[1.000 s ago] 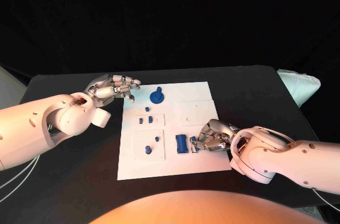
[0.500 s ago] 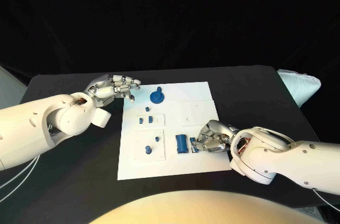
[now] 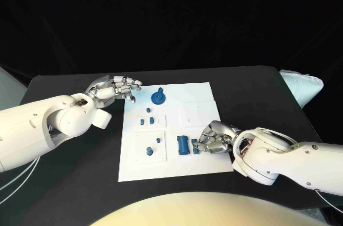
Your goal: Assemble the parts on the task board
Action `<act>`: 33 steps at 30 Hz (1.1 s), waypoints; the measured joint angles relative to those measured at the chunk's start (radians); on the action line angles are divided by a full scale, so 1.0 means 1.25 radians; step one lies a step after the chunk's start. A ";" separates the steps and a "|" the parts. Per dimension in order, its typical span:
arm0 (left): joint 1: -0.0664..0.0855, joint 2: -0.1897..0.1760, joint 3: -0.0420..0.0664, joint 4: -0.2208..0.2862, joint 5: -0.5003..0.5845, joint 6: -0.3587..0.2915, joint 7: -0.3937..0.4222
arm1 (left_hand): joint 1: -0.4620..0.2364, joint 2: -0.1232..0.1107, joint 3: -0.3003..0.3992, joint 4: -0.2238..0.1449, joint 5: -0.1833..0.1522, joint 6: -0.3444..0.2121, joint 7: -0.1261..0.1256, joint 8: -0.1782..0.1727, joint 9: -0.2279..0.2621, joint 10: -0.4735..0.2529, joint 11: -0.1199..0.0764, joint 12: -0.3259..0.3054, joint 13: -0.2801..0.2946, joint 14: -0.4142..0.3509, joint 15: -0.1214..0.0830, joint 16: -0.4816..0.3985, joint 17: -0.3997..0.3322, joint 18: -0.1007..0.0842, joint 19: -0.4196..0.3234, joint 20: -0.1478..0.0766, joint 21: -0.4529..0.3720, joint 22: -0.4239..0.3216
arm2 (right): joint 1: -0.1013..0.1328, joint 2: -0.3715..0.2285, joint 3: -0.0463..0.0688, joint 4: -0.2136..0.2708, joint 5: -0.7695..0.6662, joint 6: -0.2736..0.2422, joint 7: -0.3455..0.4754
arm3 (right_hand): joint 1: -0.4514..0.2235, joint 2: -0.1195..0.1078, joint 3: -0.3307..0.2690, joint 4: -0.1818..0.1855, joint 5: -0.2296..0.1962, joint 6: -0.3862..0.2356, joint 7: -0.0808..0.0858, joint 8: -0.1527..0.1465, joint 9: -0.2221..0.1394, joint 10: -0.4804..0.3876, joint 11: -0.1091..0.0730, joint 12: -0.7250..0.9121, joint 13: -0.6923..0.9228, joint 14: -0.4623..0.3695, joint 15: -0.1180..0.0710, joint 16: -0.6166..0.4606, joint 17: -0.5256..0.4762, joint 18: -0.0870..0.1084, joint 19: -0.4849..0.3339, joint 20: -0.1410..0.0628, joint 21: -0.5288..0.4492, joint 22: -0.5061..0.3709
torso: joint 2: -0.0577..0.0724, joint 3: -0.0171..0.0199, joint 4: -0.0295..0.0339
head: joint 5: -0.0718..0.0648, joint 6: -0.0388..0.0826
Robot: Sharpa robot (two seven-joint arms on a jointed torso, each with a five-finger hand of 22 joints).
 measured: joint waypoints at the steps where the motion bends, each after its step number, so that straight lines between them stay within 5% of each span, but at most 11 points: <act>1: 0.000 0.000 0.000 0.000 0.000 0.000 0.000 | 0.000 0.000 0.000 0.000 0.000 0.000 0.000 0.000 0.000 0.000 0.000 0.000 0.000 0.000 0.000 0.000 0.000 0.000 0.000 0.000 0.000 0.000 | 0.000 0.000 0.000 0.000 0.000 0.000 0.001 | -0.001 0.000 0.000 0.000 0.000 0.000 0.000 0.000 0.000 0.000 0.000 0.000 0.000 0.000 0.000 0.000 0.000 0.000 0.000 0.000 0.000 0.000 | 0.000 0.0000 0.0000 | 0.000 0.000; 11: 0.000 0.000 0.000 0.000 0.000 0.000 -0.002 | 0.000 0.000 -0.002 0.002 0.000 -0.003 -0.003 0.000 -0.001 -0.003 0.003 0.000 -0.001 0.000 0.000 0.000 0.000 0.000 0.000 0.000 -0.003 -0.001 | 0.000 -0.006 0.000 0.000 0.002 0.002 0.006 | -0.007 0.001 -0.014 -0.004 -0.001 0.000 0.000 0.000 0.000 0.000 0.000 0.000 0.000 0.000 0.000 0.000 0.000 0.000 0.000 0.000 -0.003 0.000 | 0.000 -0.0002 0.0005 | 0.000 0.000; 19: 0.000 -0.001 0.000 0.000 0.000 0.000 -0.004 | 0.000 0.000 -0.002 0.002 0.000 -0.003 -0.003 0.000 -0.001 -0.003 0.003 0.000 -0.001 0.000 0.000 0.000 0.000 0.000 0.000 0.000 -0.003 -0.001 | 0.000 -0.023 0.000 -0.002 0.003 0.021 0.017 | 0.030 -0.036 -0.055 -0.017 -0.095 -0.003 0.003 0.000 -0.002 0.000 0.000 -0.008 0.000 0.000 0.000 0.000 0.000 0.000 0.000 0.000 -0.015 0.000 | 0.000 -0.0002 0.0005 | 0.001 0.000; 24: 0.000 -0.001 0.000 0.000 0.000 0.000 -0.004 | 0.000 0.000 -0.002 0.002 0.000 -0.003 -0.003 0.000 -0.001 -0.003 0.003 0.000 -0.001 0.000 0.000 0.000 0.000 0.000 0.000 0.000 -0.003 -0.001 | 0.000 -0.029 0.000 0.000 0.003 0.038 0.030 | 0.043 -0.029 -0.096 -0.006 -0.131 -0.003 0.003 0.000 -0.005 0.000 0.000 -0.009 0.001 0.000 0.000 0.000 0.000 0.000 0.000 0.000 -0.015 0.000 | 0.000 0.0001 0.0000 | 0.002 0.000; 33: 0.000 -0.001 0.000 0.000 0.000 0.000 -0.006 | 0.000 0.000 -0.002 0.002 0.000 -0.006 0.000 0.000 -0.002 -0.006 0.000 0.004 -0.001 0.000 0.000 0.000 0.000 0.000 0.000 0.000 -0.003 -0.002 | 0.000 -0.032 0.000 0.001 0.003 0.055 0.044 | 0.038 -0.011 -0.137 0.005 -0.140 -0.003 0.003 0.000 -0.008 0.000 0.000 -0.008 0.001 0.000 0.000 0.000 0.000 0.000 0.000 0.000 -0.015 0.000 | 0.000 0.0002 0.0000 | 0.003 0.000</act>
